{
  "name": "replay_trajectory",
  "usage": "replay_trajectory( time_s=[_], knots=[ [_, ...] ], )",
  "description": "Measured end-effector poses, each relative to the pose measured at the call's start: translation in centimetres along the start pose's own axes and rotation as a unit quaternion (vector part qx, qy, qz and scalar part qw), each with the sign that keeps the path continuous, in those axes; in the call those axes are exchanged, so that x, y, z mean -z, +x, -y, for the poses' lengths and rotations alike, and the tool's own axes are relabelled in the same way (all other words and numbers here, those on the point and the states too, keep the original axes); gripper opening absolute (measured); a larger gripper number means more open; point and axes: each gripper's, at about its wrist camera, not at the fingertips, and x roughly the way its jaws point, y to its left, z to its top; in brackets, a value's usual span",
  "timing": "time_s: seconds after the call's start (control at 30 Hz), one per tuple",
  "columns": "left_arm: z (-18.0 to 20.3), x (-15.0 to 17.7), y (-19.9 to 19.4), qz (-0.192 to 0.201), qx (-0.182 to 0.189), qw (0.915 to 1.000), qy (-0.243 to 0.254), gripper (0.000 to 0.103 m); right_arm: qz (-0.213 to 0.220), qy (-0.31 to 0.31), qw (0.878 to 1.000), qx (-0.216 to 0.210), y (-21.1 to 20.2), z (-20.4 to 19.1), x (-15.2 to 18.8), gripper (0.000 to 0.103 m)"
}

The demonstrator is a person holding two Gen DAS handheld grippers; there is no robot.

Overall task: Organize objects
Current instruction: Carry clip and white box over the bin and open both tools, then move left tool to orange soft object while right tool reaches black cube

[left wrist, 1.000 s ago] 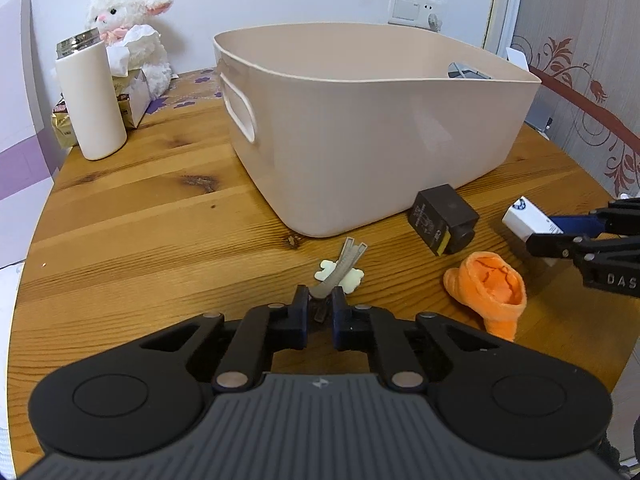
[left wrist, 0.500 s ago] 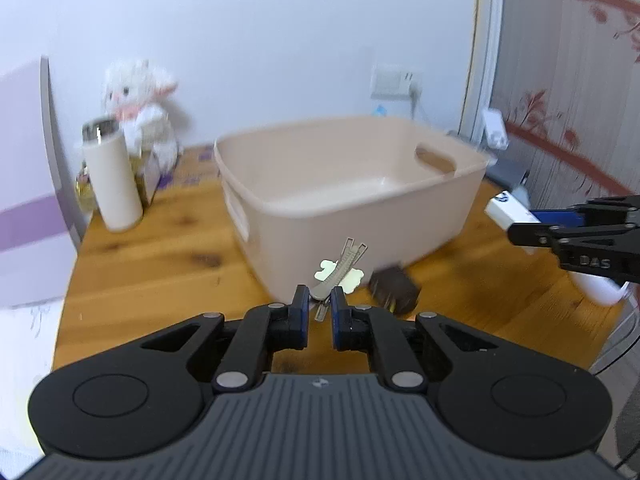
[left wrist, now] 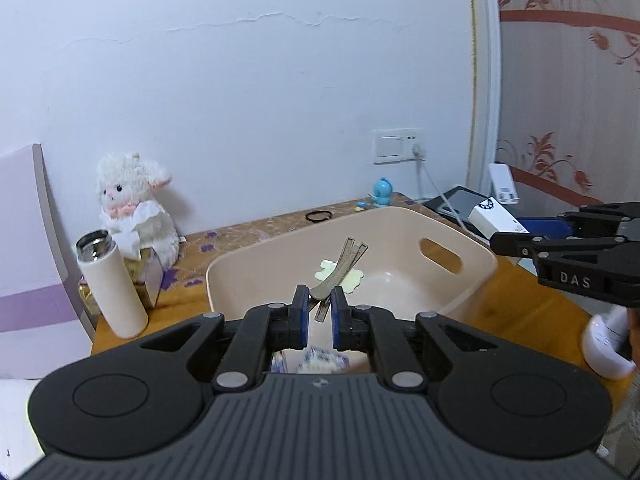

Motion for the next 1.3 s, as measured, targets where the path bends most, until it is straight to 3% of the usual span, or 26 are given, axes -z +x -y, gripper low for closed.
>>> replay_trajectory(
  time_s=[0.37,0.6,0.8,0.83,0.87,0.93,0.97,1.3],
  knots=[
    [0.4,-0.3,9.9,-0.077,-0.056,0.9954,-0.001,0.012,-0.050,0.002,0.999,-0.015,6.9,-1.0,-0.4,0.028],
    [0.3,1.1,13.2,-0.131,-0.070,0.9889,0.010,0.013,-0.092,-0.007,0.996,-0.012,10.0,-1.4,1.2,0.029],
    [-0.1,1.1,12.8,-0.154,-0.070,0.9856,-0.001,0.016,-0.077,0.000,0.997,-0.014,8.5,-1.0,1.3,0.058],
    [-0.2,1.1,12.5,-0.156,-0.070,0.9853,-0.003,0.022,-0.070,-0.001,0.997,-0.010,7.9,-0.9,1.3,0.058],
    [0.0,0.9,12.0,-0.155,-0.073,0.9853,-0.003,0.039,-0.066,-0.002,0.998,-0.007,7.3,-0.9,1.2,0.059],
    [0.1,0.7,10.7,-0.141,-0.079,0.9868,-0.003,0.062,-0.056,-0.001,0.998,-0.003,6.0,-0.6,1.2,0.063],
    [0.3,0.6,10.0,-0.131,-0.080,0.9881,-0.002,0.067,-0.053,0.000,0.999,-0.001,5.3,-0.5,1.3,0.067],
    [1.9,1.0,4.4,-0.109,-0.069,0.9917,0.000,0.075,-0.051,-0.007,0.999,0.009,-0.2,0.7,3.2,0.078]
  ],
)
